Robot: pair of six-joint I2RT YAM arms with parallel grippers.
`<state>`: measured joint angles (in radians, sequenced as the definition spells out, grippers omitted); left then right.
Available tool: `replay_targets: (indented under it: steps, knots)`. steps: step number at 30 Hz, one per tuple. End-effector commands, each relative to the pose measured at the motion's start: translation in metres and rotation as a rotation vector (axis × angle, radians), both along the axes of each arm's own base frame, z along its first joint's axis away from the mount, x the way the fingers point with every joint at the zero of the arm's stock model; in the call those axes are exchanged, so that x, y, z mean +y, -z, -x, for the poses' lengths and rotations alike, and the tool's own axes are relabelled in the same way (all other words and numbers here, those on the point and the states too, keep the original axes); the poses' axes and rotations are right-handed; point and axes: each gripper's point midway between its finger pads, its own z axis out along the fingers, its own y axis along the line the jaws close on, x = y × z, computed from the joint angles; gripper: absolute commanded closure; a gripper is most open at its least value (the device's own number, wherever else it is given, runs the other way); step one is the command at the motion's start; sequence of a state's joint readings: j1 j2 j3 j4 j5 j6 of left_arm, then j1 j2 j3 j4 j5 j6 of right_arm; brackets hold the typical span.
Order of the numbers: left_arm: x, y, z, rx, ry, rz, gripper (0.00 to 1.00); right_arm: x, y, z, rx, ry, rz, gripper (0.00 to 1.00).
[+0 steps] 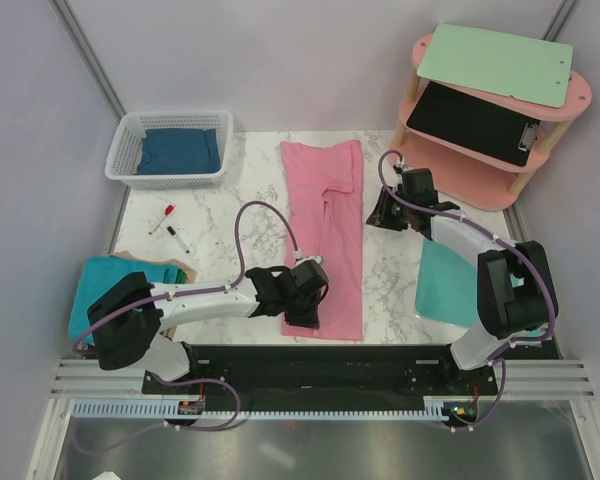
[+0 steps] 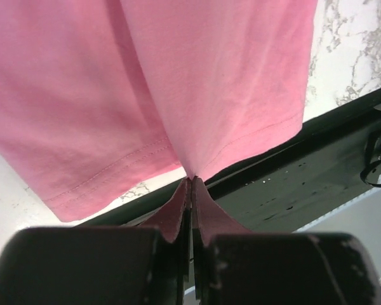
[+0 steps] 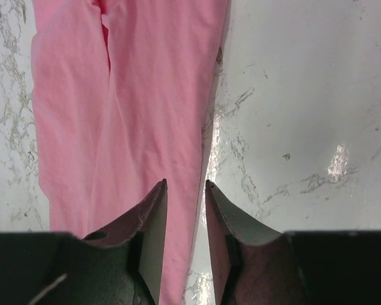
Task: Fold and stack the t-shirts
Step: Rotate the tshirt 90 degrees, then grab the bottom of the folded rectangular tshirt with both arms
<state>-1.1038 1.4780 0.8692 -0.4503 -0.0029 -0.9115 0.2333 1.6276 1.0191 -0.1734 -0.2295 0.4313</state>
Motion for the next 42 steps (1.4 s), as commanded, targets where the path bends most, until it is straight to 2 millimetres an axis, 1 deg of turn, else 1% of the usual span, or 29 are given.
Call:
replay_targets:
  steps: [1, 2, 3, 4, 5, 7, 8, 9, 10, 11, 12, 13, 14, 15, 16, 17, 18, 19, 20, 22, 23, 25, 26, 29, 30, 32, 38, 39, 42]
  knots:
    - [0.001, -0.004, -0.003, -0.016, -0.028, -0.008, 0.84, 0.005, 0.010, 0.008, 0.025, -0.022, -0.029, 0.61]
    - [0.000, -0.002, -0.003, -0.019, -0.007, -0.017, 0.47, 0.007, 0.008, 0.011, 0.028, -0.032, -0.039, 0.60]
    - [-0.004, -0.005, -0.003, -0.015, 0.001, -0.014, 0.38, 0.008, 0.008, 0.015, 0.035, -0.036, -0.051, 0.54]
    - [-0.006, -0.006, -0.002, -0.016, 0.009, -0.011, 0.33, 0.009, 0.011, 0.020, 0.048, -0.042, -0.059, 0.50]
    - [-0.007, -0.010, -0.002, -0.026, 0.009, -0.002, 0.27, 0.012, 0.008, 0.026, 0.050, -0.058, -0.079, 0.49]
    - [-0.006, -0.017, -0.004, -0.062, 0.005, 0.006, 0.22, 0.012, 0.012, 0.040, 0.083, -0.067, -0.087, 0.46]
    - [-0.004, -0.026, -0.006, -0.081, -0.005, 0.026, 0.20, 0.012, 0.006, 0.046, 0.076, -0.075, -0.099, 0.45]
    - [0.002, -0.026, -0.008, -0.102, -0.022, 0.019, 0.18, 0.014, 0.005, 0.055, 0.088, -0.088, -0.118, 0.45]
    - [0.008, -0.027, -0.009, -0.113, -0.036, 0.014, 0.16, 0.015, 0.012, 0.069, 0.120, -0.091, -0.135, 0.45]
    - [0.014, -0.033, -0.014, -0.147, -0.065, 0.017, 0.12, 0.015, 0.005, 0.076, 0.110, -0.101, -0.153, 0.45]
    - [0.023, -0.029, -0.013, -0.148, -0.077, -0.005, 0.11, 0.020, 0.004, 0.087, 0.124, -0.121, -0.182, 0.45]
    - [0.033, -0.025, -0.012, -0.146, -0.093, -0.037, 0.11, 0.018, 0.015, 0.104, 0.168, -0.119, -0.192, 0.44]
    - [0.038, -0.024, -0.013, -0.145, -0.110, -0.045, 0.10, 0.019, 0.010, 0.112, 0.161, -0.124, -0.209, 0.44]
    - [0.048, -0.018, -0.011, -0.142, -0.122, -0.070, 0.10, 0.021, 0.011, 0.122, 0.182, -0.141, -0.237, 0.44]
    - [0.055, -0.014, -0.012, -0.133, -0.142, -0.079, 0.09, 0.020, 0.022, 0.139, 0.226, -0.141, -0.243, 0.44]
    - [0.065, -0.003, -0.008, -0.113, -0.163, -0.106, 0.08, 0.021, 0.017, 0.146, 0.224, -0.145, -0.261, 0.44]
    - [0.071, 0.001, -0.006, -0.106, -0.176, -0.109, 0.07, 0.023, 0.020, 0.156, 0.241, -0.155, -0.269, 0.44]
    - [0.076, 0.005, -0.008, -0.094, -0.202, -0.117, 0.07, 0.023, 0.028, 0.173, 0.285, -0.161, -0.281, 0.44]
    - [0.084, 0.015, -0.004, -0.073, -0.222, -0.127, 0.06, 0.024, 0.024, 0.179, 0.277, -0.162, -0.297, 0.44]
    - [0.090, 0.020, -0.005, -0.060, -0.250, -0.118, 0.06, 0.025, 0.032, 0.200, 0.320, -0.169, -0.313, 0.44]
    - [0.095, 0.028, -0.001, -0.041, -0.261, -0.118, 0.07, 0.025, 0.030, 0.204, 0.311, -0.171, -0.325, 0.44]
    - [0.091, 0.027, -0.006, -0.045, -0.285, -0.071, 0.08, 0.027, 0.039, 0.221, 0.353, -0.166, -0.337, 0.44]
    - [0.095, 0.032, -0.004, -0.038, -0.292, -0.068, 0.10, 0.028, 0.038, 0.223, 0.345, -0.166, -0.342, 0.44]
    - [0.090, 0.033, -0.008, -0.050, -0.306, -0.009, 0.16, 0.036, 0.044, 0.236, 0.362, -0.163, -0.372, 0.44]
    - [0.084, 0.029, -0.012, -0.061, -0.308, 0.024, 0.18, 0.041, 0.046, 0.242, 0.386, -0.164, -0.388, 0.44]
    - [0.082, 0.030, -0.013, -0.059, -0.301, 0.031, 0.21, 0.047, 0.052, 0.251, 0.402, -0.182, -0.395, 0.45]
    - [0.066, 0.036, -0.014, -0.041, -0.257, 0.061, 0.34, 0.055, 0.064, 0.259, 0.424, -0.176, -0.397, 0.46]
    - [0.064, 0.037, -0.014, -0.035, -0.251, 0.066, 0.36, 0.056, 0.064, 0.256, 0.406, -0.175, -0.399, 0.46]
    - [0.057, 0.039, -0.014, -0.021, -0.241, 0.071, 0.58, 0.059, 0.064, 0.253, 0.387, -0.167, -0.409, 0.50]
